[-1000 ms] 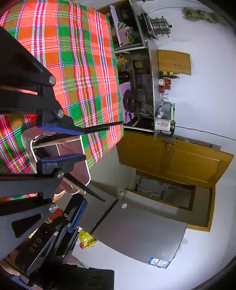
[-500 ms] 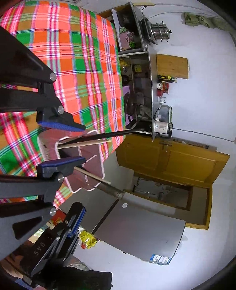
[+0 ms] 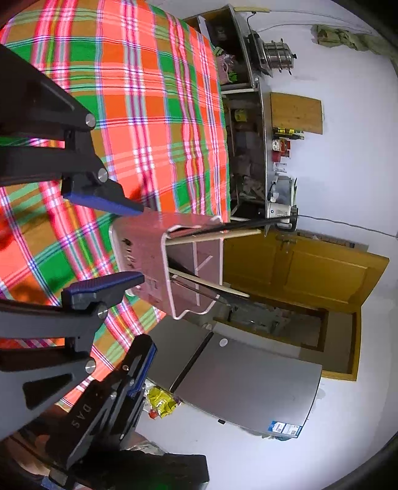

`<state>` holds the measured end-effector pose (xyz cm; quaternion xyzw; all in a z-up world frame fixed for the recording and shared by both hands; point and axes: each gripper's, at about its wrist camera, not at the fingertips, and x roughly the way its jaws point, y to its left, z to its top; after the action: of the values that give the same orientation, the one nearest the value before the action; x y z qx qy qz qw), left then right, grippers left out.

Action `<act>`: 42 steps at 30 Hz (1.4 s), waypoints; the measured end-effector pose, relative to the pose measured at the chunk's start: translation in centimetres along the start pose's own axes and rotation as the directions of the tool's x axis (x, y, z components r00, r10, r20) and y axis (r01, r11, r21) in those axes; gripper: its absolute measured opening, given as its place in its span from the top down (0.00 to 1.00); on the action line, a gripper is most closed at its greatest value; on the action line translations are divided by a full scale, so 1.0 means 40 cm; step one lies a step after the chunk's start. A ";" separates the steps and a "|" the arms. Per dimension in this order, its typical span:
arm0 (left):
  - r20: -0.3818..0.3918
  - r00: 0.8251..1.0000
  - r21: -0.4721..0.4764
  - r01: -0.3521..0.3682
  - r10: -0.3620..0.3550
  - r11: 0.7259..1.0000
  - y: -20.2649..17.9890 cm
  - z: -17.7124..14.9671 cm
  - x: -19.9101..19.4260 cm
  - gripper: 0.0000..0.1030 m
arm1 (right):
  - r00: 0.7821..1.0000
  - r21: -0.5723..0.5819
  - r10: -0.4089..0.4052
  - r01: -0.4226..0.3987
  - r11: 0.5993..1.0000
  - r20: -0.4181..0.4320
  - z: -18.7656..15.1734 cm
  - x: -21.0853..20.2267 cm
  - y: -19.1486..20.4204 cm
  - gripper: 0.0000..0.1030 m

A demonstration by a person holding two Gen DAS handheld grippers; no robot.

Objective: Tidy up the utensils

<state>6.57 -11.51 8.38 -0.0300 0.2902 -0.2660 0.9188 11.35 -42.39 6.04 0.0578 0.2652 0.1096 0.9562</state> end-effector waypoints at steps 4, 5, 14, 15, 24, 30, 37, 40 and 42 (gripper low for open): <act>0.014 1.000 0.003 -0.017 0.017 1.000 0.004 -0.047 -0.011 0.59 | 1.000 -0.003 -0.011 0.011 1.000 -0.002 -0.039 -0.003 0.008 0.89; 0.017 1.000 0.004 -0.016 0.016 1.000 0.006 -0.057 -0.014 0.59 | 1.000 -0.006 -0.015 0.015 1.000 -0.001 -0.052 -0.005 0.012 0.89; 0.039 0.999 0.027 -0.007 0.006 1.000 0.003 -0.119 -0.025 0.57 | 0.999 -0.017 -0.039 0.039 0.999 0.011 -0.118 -0.015 0.011 0.89; 0.041 0.999 0.029 -0.006 0.005 1.000 0.002 -0.123 -0.026 0.57 | 0.999 -0.017 -0.042 0.042 0.999 0.012 -0.124 -0.016 0.011 0.89; 0.052 0.998 0.027 -0.027 0.026 0.999 0.006 -0.137 -0.024 0.57 | 0.998 -0.019 -0.057 0.057 0.998 0.007 -0.139 -0.016 0.009 0.89; 0.059 0.997 0.016 -0.045 0.044 0.999 0.008 -0.138 -0.026 0.57 | 0.998 -0.025 -0.061 0.061 0.998 0.006 -0.139 -0.016 0.010 0.89; 0.059 0.997 0.004 -0.048 0.048 0.999 0.010 -0.139 -0.028 0.57 | 0.998 -0.027 -0.065 0.065 0.998 0.009 -0.142 -0.019 0.011 0.89; 0.057 0.997 0.000 -0.048 0.048 0.999 0.012 -0.139 -0.027 0.57 | 0.998 -0.030 -0.068 0.068 0.997 0.008 -0.142 -0.019 0.010 0.89; 0.058 0.997 -0.001 -0.049 0.049 0.999 0.012 -0.139 -0.027 0.57 | 0.998 -0.031 -0.068 0.068 0.997 0.009 -0.143 -0.019 0.011 0.89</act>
<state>3.01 -9.99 4.23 -0.0302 0.2642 -0.2423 0.9331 7.68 -41.86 1.62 0.0343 0.2615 0.0811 0.9612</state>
